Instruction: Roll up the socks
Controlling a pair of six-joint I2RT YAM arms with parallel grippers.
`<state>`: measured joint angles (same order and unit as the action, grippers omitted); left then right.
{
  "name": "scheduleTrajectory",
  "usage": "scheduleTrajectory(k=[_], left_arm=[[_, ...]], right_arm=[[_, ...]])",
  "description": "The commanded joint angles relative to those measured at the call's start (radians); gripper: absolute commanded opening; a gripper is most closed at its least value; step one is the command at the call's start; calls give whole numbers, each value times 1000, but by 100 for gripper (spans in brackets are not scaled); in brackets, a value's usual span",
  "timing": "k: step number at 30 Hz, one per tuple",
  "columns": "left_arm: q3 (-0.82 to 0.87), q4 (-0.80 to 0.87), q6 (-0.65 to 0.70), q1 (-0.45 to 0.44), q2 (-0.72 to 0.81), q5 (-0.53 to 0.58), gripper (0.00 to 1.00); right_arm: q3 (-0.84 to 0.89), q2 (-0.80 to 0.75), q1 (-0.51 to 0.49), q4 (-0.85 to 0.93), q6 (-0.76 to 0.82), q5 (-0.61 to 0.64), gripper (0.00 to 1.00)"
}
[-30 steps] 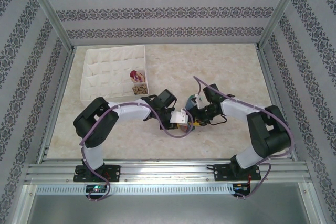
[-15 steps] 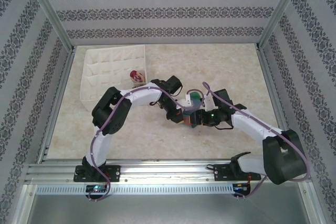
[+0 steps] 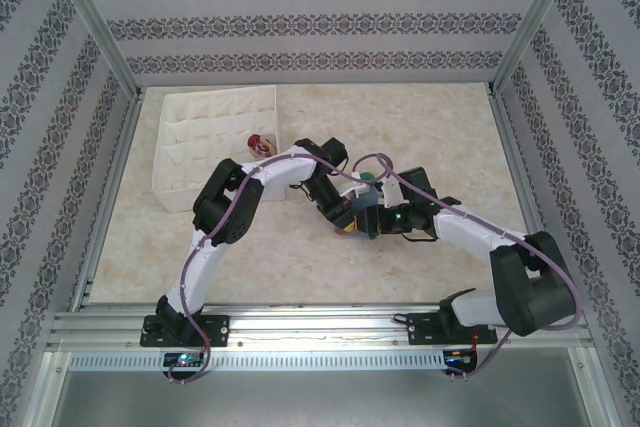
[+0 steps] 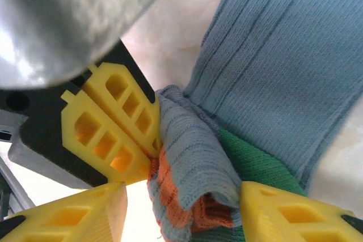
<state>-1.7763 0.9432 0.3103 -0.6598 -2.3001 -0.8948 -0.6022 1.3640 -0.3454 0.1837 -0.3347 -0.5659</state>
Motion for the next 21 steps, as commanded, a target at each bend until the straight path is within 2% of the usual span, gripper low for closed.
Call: scheduleTrajectory(k=[1, 7, 10, 13, 21], left_arm=[[-17, 55, -72, 8, -45, 5, 11], [34, 4, -18, 6, 15, 55, 22], [121, -90, 20, 6, 102, 114, 30], [241, -231, 68, 6, 211, 131, 32], [605, -705, 181, -1, 485, 203, 36]], right_arm=[[-22, 27, -14, -30, 14, 11, 47], [-51, 104, -7, 24, -48, 109, 15], [-47, 138, 14, 46, -105, 115, 5], [-38, 175, 36, 64, -142, 111, 0], [-43, 262, 85, 87, -200, 63, 0]])
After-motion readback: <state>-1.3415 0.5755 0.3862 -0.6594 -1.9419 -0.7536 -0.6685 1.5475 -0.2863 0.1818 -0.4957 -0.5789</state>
